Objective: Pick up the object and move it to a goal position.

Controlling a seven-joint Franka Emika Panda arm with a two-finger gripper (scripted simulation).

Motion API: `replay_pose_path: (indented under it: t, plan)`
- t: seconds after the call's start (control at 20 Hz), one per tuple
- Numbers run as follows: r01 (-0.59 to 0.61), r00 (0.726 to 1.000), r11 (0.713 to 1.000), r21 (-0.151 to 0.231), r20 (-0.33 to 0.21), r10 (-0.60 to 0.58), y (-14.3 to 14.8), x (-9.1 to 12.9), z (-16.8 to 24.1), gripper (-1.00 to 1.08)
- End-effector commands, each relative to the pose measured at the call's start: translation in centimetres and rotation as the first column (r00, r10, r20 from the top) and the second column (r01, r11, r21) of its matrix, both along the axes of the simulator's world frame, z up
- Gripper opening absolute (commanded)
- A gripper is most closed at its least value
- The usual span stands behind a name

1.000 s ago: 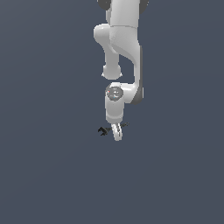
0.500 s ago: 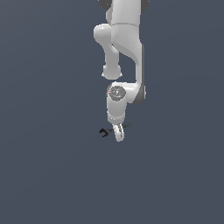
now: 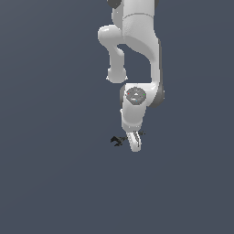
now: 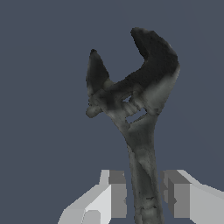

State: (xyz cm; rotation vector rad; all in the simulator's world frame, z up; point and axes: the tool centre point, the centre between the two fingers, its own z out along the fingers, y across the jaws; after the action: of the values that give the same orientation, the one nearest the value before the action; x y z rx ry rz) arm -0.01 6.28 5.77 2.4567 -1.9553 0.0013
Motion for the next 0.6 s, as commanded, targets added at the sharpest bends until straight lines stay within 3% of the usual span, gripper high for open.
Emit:
replay_pose_path:
  t: [0.0,0.55]
  plan:
    - [0.0,1.0,1.0,-0.001,0.0,0.0,1.4,1.3,1.4,-1.0]
    - [-0.002,1.0,1.0,0.0,0.0,0.002,6.7,6.2,6.4,-1.0]
